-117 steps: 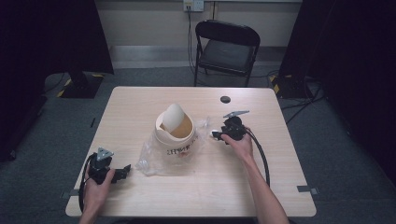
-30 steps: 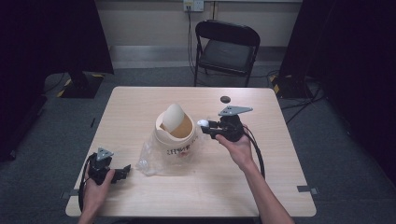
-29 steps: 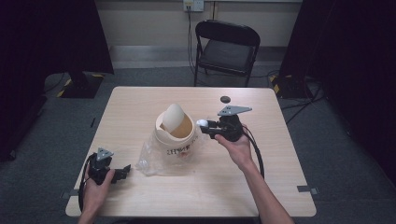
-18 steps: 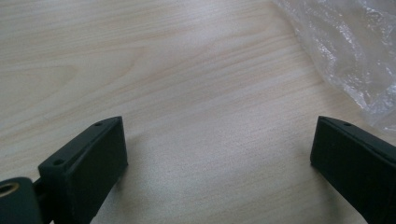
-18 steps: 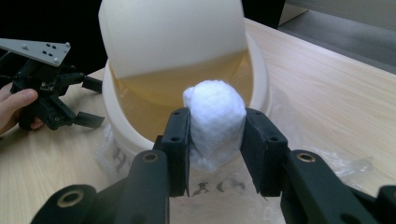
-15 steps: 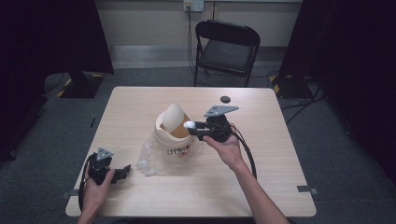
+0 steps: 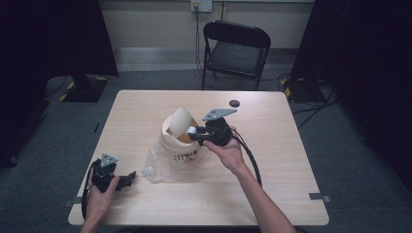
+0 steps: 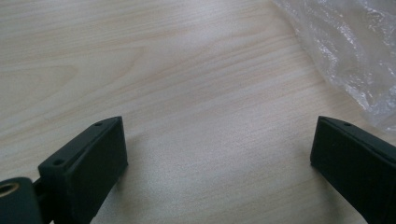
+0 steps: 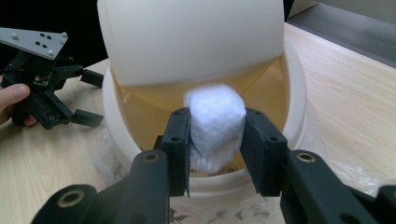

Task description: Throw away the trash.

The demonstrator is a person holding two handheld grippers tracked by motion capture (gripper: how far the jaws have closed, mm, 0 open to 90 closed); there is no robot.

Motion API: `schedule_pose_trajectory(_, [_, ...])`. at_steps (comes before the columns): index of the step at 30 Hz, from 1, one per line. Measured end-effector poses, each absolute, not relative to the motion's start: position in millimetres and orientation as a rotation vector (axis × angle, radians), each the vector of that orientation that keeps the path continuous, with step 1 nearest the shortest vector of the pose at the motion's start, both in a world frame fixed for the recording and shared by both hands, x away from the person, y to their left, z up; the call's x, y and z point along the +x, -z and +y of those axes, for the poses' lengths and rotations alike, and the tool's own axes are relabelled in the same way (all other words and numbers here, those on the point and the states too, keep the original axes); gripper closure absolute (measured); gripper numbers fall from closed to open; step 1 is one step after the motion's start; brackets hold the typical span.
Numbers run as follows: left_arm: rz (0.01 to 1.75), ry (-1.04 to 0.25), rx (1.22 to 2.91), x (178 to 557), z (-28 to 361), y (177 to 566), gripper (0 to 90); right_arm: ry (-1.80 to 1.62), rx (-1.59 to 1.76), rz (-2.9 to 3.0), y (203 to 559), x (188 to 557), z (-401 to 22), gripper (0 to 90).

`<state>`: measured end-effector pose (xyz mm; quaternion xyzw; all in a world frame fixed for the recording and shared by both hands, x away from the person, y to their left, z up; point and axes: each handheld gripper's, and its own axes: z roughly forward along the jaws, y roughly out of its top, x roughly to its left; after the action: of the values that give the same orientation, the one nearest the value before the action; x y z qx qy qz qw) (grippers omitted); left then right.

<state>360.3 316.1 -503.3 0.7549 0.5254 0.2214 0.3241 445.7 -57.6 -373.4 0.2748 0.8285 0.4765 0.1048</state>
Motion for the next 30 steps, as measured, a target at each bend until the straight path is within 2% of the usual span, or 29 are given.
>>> schedule_pose_trajectory(28, [1.378, -0.58, 1.978, 360.3, 316.0, 503.4, 3.3, -1.271, 0.803, 2.53, 383.0, 464.1, -25.1, 62.0])
schedule_pose_trajectory(30, [1.379, -0.58, 1.978, 360.3, 316.0, 503.4, 3.3, -1.277, 0.805, 2.529, 383.1, 464.0, -25.1, 59.9])
